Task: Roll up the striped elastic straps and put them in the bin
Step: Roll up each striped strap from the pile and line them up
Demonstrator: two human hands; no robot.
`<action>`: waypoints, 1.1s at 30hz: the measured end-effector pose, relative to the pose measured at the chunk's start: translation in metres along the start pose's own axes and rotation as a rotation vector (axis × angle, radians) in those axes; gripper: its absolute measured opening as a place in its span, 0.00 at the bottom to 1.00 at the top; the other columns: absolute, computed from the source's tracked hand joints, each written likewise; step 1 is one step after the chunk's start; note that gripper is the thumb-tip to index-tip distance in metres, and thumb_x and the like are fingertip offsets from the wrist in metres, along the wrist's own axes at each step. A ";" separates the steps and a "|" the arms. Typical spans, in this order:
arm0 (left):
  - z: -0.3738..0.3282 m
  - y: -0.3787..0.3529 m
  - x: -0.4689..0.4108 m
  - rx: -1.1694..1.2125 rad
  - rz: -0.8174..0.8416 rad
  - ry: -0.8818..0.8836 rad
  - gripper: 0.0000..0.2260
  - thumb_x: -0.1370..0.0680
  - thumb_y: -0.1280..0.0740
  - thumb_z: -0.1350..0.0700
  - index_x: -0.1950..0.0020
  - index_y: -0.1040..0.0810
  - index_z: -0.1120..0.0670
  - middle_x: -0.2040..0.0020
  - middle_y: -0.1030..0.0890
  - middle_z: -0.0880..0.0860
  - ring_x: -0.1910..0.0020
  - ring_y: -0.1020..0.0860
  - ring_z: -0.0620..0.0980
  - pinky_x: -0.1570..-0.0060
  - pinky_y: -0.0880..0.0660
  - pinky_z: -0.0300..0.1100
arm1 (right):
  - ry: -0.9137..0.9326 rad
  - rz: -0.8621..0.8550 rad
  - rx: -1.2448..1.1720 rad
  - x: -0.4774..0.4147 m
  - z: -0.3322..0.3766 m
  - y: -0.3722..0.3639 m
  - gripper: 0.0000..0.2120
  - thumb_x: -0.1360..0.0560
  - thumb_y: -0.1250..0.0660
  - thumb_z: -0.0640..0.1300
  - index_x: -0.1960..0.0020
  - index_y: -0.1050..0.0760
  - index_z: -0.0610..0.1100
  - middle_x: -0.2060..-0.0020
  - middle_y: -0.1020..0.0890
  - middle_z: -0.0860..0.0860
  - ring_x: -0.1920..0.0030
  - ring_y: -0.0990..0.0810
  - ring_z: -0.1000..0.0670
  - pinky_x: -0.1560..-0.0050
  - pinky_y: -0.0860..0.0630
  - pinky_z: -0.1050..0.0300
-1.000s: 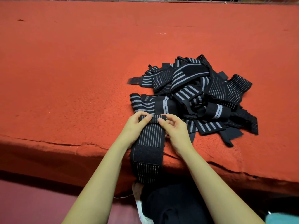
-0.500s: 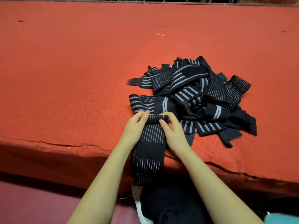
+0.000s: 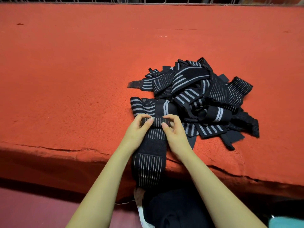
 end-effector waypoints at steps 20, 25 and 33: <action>-0.004 -0.002 0.004 0.098 0.079 -0.078 0.06 0.22 0.34 0.61 0.47 0.25 0.52 0.50 0.21 0.47 0.52 0.23 0.38 0.50 0.27 0.32 | -0.020 0.078 0.230 -0.002 0.000 -0.002 0.06 0.20 0.38 0.46 0.44 0.30 0.48 0.54 0.23 0.58 0.52 0.25 0.58 0.47 0.29 0.62; -0.003 -0.002 0.000 0.080 0.039 -0.035 0.08 0.18 0.41 0.53 0.51 0.23 0.51 0.55 0.21 0.45 0.56 0.24 0.36 0.54 0.29 0.29 | 0.030 -0.027 0.113 -0.001 0.002 0.006 0.03 0.21 0.36 0.42 0.48 0.26 0.47 0.55 0.20 0.54 0.52 0.22 0.54 0.47 0.26 0.57; -0.004 0.003 0.003 0.155 0.041 -0.115 0.09 0.20 0.38 0.66 0.48 0.25 0.52 0.52 0.22 0.50 0.54 0.24 0.39 0.52 0.27 0.30 | -0.018 -0.006 -0.002 0.003 0.001 0.000 0.10 0.21 0.35 0.50 0.56 0.25 0.44 0.62 0.20 0.51 0.59 0.23 0.56 0.50 0.24 0.51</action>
Point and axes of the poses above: each hand's wrist, its own x-axis away from the middle knuckle, its own y-axis out of the back of the hand, z = x × y, the point moved 8 cm from there along -x, towards the middle knuckle
